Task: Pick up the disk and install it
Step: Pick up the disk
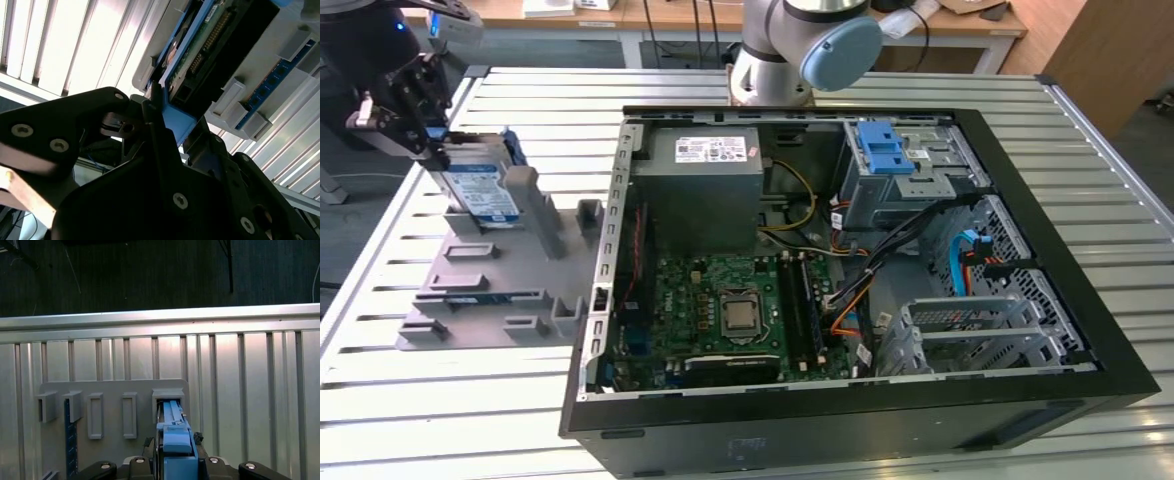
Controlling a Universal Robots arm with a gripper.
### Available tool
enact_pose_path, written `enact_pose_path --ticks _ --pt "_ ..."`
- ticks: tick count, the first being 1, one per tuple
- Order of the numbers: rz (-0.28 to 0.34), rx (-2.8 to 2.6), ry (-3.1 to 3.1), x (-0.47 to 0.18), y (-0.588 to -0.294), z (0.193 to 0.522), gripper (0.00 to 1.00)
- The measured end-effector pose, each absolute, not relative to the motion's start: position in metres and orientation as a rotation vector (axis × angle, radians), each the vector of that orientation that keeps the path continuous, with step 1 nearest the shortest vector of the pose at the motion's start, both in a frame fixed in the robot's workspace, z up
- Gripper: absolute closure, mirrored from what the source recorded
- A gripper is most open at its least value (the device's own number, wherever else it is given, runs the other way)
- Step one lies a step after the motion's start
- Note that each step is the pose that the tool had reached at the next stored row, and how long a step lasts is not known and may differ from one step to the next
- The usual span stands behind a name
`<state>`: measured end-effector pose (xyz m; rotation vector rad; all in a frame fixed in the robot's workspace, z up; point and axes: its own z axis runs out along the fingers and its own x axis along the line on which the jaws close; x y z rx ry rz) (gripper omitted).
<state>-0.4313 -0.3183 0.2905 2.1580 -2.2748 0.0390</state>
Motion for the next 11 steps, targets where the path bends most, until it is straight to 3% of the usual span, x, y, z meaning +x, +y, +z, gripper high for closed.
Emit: enact_pose_path --ticks 1,2,11 --pt "0.039 2.158 -2.275 -0.4313 -0.3183 0.2905 0.57" --pt "0.039 2.158 -2.275 -0.4313 -0.3183 0.2905 0.64" --pt "0.039 2.158 -2.275 -0.4313 -0.3183 0.2906 0.64"
